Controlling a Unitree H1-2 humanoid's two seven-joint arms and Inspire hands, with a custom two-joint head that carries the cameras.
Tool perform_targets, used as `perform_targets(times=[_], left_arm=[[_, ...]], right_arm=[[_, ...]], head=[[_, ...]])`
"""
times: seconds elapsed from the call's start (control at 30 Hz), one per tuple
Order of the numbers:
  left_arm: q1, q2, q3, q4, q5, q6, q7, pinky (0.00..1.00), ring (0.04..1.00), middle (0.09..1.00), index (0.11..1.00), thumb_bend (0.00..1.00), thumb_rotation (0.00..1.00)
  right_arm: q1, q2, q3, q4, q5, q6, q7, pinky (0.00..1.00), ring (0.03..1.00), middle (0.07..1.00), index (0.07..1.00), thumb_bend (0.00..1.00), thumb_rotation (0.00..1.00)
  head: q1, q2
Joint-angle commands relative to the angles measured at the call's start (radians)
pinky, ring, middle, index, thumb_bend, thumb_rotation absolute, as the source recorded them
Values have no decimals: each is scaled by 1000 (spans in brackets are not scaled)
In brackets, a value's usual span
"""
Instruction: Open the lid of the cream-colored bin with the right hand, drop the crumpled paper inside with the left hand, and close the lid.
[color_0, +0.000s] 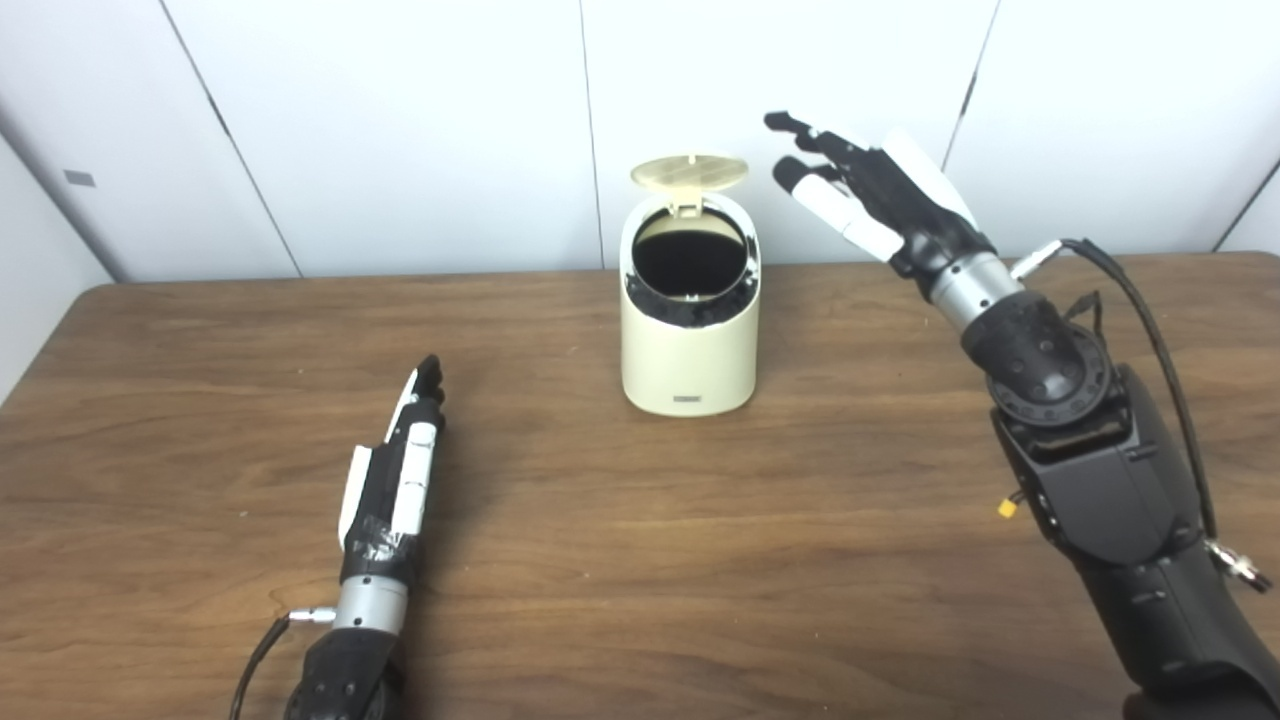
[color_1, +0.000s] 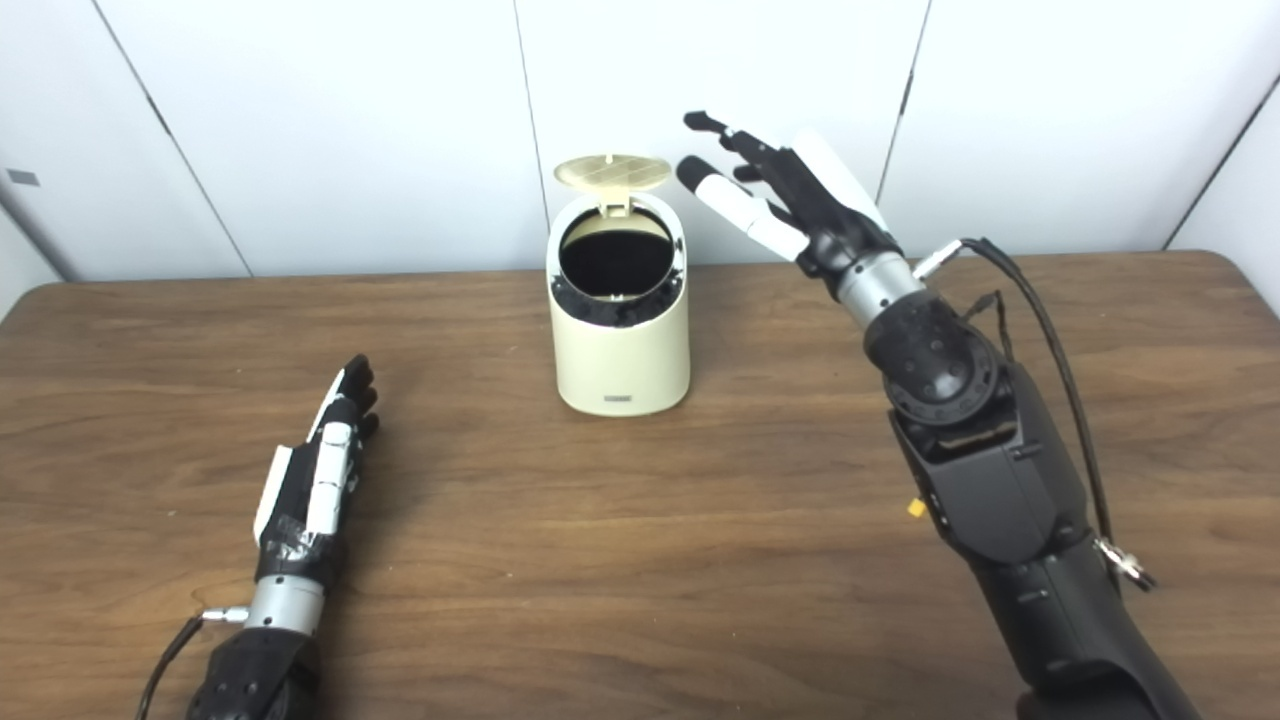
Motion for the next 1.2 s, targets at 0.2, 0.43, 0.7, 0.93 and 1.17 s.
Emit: perform_targets(times=[0.2,0.43,0.7,0.93,1.17], left_arm=[[18,-1,-9,43,-4,-27,0,1000,1000,1000,1000,500,992],[20,-2,-14,49,0,-28,2,1000,1000,1000,1000,501,999],[15,-13,-14,65,-9,-38,6,1000,1000,1000,1000,497,1000],[11,-15,-18,75,-3,-37,9,1000,1000,997,1000,488,1000],[7,-22,-15,81,0,-32,19,1000,1000,996,1000,492,1000]], right_arm=[[-106,-5,22,54,-38,-76,16,868,924,929,899,593,1000],[-103,7,31,63,-51,-88,26,880,923,925,891,597,1000],[-87,-1,62,51,-80,-90,60,888,933,930,897,545,1000],[-75,-12,77,30,-111,-86,87,894,939,917,884,531,1000],[-55,-14,73,-6,-108,-74,123,876,935,917,883,535,1000]], head=[[-3,-7],[0,-31],[9,-40],[11,-45],[24,-44]])
